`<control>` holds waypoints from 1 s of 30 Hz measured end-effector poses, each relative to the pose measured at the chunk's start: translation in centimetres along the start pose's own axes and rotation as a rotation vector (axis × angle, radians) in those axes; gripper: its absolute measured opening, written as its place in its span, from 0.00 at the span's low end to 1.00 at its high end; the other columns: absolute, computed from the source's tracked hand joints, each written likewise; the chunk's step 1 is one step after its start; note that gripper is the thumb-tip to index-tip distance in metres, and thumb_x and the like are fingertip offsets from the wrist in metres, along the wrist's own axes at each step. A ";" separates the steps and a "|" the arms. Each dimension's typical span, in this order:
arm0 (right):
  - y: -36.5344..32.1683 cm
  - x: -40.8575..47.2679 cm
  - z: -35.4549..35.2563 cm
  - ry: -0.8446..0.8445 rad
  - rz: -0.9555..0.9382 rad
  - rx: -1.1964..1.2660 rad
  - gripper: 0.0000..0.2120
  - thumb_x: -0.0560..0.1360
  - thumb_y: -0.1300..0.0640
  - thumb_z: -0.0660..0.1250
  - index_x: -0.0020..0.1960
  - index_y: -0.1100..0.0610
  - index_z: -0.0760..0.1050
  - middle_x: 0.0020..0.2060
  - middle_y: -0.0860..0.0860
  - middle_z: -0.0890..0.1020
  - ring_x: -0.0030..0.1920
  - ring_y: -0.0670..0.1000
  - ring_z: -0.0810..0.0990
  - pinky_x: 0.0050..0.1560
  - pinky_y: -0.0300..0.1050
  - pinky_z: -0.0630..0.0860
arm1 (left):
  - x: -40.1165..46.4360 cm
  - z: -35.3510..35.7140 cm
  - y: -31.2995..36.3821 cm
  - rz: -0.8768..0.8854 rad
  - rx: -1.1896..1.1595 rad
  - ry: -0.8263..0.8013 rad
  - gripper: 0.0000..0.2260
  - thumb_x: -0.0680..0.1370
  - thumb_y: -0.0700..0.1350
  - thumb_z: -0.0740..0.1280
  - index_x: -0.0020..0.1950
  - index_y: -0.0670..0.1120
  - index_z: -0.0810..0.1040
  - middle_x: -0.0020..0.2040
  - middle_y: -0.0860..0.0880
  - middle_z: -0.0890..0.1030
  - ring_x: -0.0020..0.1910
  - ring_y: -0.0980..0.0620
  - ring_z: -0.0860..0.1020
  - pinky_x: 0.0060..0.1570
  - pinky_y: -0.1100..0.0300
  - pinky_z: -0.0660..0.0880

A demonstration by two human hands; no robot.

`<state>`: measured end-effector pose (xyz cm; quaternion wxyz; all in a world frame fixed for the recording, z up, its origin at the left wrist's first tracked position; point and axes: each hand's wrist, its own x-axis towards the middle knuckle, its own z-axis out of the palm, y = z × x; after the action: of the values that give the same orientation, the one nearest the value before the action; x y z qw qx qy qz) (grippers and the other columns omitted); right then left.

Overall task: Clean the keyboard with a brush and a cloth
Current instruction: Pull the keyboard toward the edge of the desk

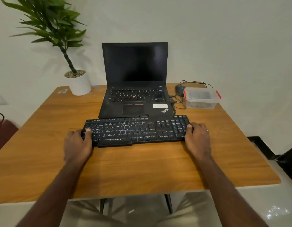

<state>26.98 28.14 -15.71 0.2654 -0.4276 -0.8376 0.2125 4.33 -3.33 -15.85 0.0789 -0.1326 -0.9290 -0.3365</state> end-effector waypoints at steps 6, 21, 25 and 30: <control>0.3 0.6 0.5 -0.025 0.022 0.004 0.19 0.85 0.51 0.54 0.65 0.60 0.76 0.58 0.58 0.77 0.59 0.57 0.74 0.63 0.56 0.71 | 1.3 -0.4 -0.1 -0.052 -0.032 -0.071 0.22 0.84 0.57 0.55 0.60 0.42 0.80 0.56 0.40 0.78 0.56 0.40 0.75 0.54 0.48 0.70; -0.2 -1.8 -1.4 -0.043 0.071 0.149 0.20 0.84 0.49 0.54 0.64 0.58 0.78 0.57 0.57 0.79 0.59 0.56 0.75 0.63 0.56 0.72 | -0.7 -3.9 0.6 -0.083 -0.214 -0.028 0.28 0.85 0.54 0.55 0.33 0.35 0.73 0.34 0.39 0.75 0.35 0.43 0.70 0.33 0.51 0.62; 0.0 -4.1 -2.0 -0.018 0.025 0.108 0.18 0.83 0.51 0.56 0.63 0.59 0.79 0.55 0.59 0.80 0.58 0.57 0.76 0.59 0.53 0.71 | -2.9 -5.3 -0.8 -0.030 -0.175 -0.023 0.27 0.85 0.53 0.56 0.29 0.41 0.65 0.30 0.43 0.70 0.34 0.44 0.67 0.31 0.52 0.57; 0.2 -6.8 -2.9 0.001 0.002 0.093 0.17 0.84 0.53 0.56 0.60 0.61 0.80 0.52 0.60 0.81 0.55 0.60 0.76 0.54 0.52 0.71 | -4.8 -5.9 -3.4 -0.015 -0.159 -0.074 0.26 0.85 0.51 0.57 0.29 0.40 0.67 0.30 0.42 0.70 0.36 0.43 0.68 0.33 0.52 0.58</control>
<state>32.31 23.06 -15.37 0.2851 -0.4156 -0.8263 0.2514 8.20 -10.56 -14.51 0.0311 -0.1440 -0.9025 -0.4048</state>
